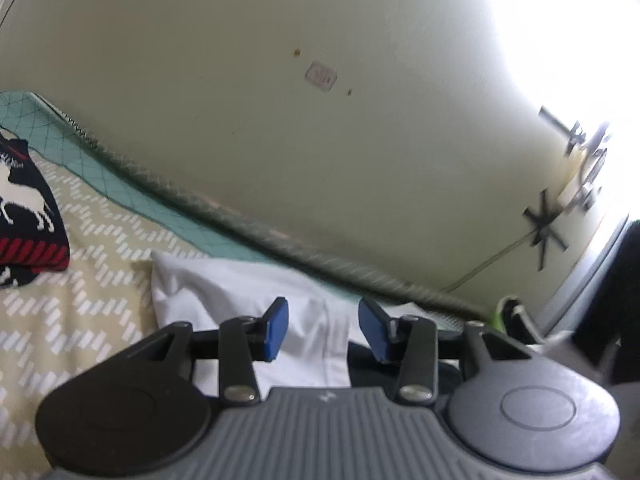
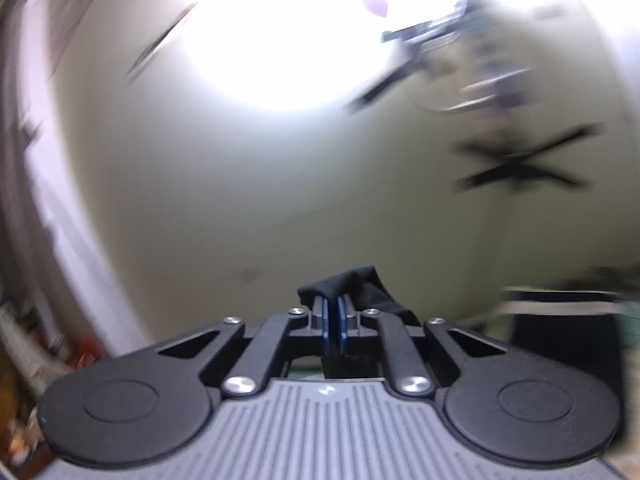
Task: Fold small clothes
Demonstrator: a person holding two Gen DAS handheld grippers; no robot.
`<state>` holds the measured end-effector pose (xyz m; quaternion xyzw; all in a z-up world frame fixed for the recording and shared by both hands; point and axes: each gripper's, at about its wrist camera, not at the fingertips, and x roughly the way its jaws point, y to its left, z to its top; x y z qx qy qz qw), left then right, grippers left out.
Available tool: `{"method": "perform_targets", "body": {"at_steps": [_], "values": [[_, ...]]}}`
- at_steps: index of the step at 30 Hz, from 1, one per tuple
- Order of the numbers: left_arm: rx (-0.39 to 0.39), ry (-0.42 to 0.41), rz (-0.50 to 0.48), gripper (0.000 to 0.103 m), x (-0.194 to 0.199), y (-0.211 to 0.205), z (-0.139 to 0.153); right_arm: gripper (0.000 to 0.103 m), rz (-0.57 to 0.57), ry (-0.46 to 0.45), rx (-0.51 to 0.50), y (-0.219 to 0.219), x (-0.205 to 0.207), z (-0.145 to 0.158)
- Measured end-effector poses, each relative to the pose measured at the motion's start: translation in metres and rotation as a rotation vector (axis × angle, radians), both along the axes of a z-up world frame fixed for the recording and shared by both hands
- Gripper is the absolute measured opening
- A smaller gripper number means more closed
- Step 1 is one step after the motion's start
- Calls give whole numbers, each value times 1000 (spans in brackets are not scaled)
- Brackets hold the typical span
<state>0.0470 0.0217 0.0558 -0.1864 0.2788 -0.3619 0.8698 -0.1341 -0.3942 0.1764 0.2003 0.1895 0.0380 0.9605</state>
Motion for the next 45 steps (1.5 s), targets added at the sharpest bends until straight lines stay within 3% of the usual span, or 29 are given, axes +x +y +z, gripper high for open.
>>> {"method": "perform_targets", "body": {"at_steps": [2, 3, 4, 6, 8, 13, 16, 17, 18, 20, 21, 23, 25, 27, 29, 31, 33, 34, 35, 36, 38, 40, 43, 45], "values": [[-14, -10, -11, 41, 1, 7, 2, 21, 179, 99, 26, 36, 47, -16], [-20, -8, -7, 41, 2, 10, 3, 28, 214, 151, 3, 50, 64, -22], [-29, -3, -6, 41, 3, 13, 4, 36, 205, 151, -36, 57, 70, -23], [-47, 7, -12, 43, 5, 15, 5, 38, 161, 82, -97, 50, 65, -19], [-47, 7, -33, 47, 3, 9, 5, 44, 77, 71, -124, 27, 53, -22], [68, 4, -97, 47, -4, -20, 1, 57, -108, 244, -222, -19, 34, -85], [157, 8, -115, 36, -6, -34, -6, 59, -150, 346, -210, -35, 39, -133], [175, 19, -133, 13, -6, -37, -9, 59, -152, 376, -182, -42, 42, -147], [190, 31, -150, 6, -4, -40, -12, 53, -146, 414, -127, -50, 47, -163], [224, 23, -134, 5, -6, -45, -16, 7, -139, 479, -55, -59, 59, -185], [234, 15, -117, 5, -5, -45, -17, 3, -151, 457, -87, -58, 60, -186], [203, 35, -137, 6, -2, -43, -19, 0, -233, 360, -246, -52, 63, -176], [246, 21, -112, 6, -3, -48, -20, 0, -337, 309, -343, -53, 69, -171], [275, 7, -85, 12, -3, -52, -20, 0, -335, 323, -366, -56, 79, -175], [290, 28, -67, 17, 0, -54, -21, 0, -284, 395, -358, -57, 86, -183], [274, 40, -74, 20, 1, -50, -20, 0, -274, 375, -353, -53, 71, -176], [251, 42, -82, 36, 2, -46, -19, 3, -249, 338, -315, -51, 45, -164], [235, 36, -85, 42, 3, -41, -17, 24, -232, 327, -287, -50, 29, -158], [226, 30, -72, 59, 2, -40, -16, 48, -215, 313, -261, -51, 12, -152], [212, 13, -51, 69, 0, -36, -14, 83, -207, 289, -242, -49, -9, -149], [195, 12, -31, 72, -1, -31, -11, 78, -178, 265, -232, -41, -53, -142], [193, 19, -11, 72, -1, -27, -8, 61, -154, 281, -238, -33, -93, -144], [165, 30, 14, 68, -12, -15, 13, 59, -142, 320, -208, -31, -152, -150], [133, -8, -16, 68, -35, 4, 35, 59, -136, 346, -178, -30, -185, -152]]}}
